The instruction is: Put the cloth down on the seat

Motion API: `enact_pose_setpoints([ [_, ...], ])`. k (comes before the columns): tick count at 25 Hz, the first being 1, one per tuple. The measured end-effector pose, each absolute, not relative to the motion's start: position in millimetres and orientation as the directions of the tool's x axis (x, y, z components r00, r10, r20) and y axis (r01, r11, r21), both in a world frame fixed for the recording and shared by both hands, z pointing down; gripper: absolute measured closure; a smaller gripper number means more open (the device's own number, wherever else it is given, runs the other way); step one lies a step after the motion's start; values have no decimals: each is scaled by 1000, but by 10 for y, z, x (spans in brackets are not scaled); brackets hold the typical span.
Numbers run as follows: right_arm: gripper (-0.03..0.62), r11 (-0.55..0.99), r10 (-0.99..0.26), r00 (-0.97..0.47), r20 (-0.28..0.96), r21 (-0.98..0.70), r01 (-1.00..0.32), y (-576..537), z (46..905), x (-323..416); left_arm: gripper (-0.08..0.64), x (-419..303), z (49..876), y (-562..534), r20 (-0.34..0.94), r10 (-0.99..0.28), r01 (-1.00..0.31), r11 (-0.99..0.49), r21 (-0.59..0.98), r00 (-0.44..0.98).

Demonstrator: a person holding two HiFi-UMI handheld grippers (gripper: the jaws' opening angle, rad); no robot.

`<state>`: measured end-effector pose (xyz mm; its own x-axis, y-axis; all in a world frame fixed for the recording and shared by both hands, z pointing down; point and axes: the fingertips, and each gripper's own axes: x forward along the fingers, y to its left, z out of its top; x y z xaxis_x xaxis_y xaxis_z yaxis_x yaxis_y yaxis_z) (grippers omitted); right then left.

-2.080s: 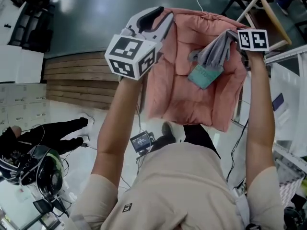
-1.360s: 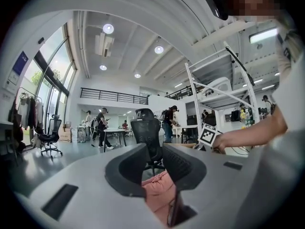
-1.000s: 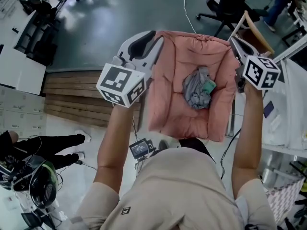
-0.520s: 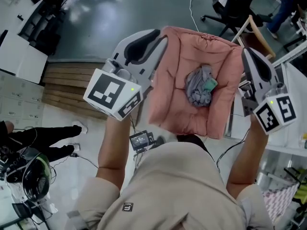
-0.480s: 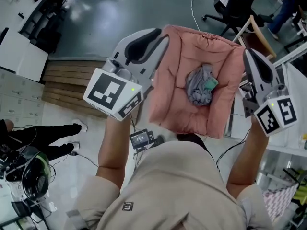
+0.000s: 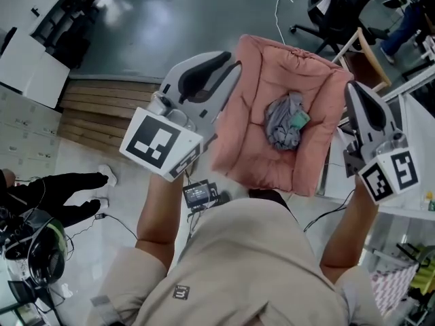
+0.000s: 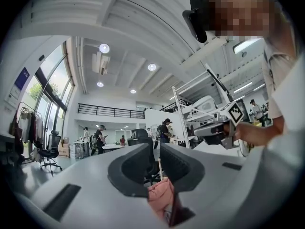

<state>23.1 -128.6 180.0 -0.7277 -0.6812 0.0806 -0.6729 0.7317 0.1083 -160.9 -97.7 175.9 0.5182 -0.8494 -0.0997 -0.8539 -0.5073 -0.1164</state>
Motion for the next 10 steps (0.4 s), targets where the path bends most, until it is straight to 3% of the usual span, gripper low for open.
enact_pose_setpoints([
  [10, 603, 732, -682, -724, 109, 110, -673, -1236, 1957, 226, 489, -1652, 1955, -886, -81, -851, -853, -509, -111, 518],
])
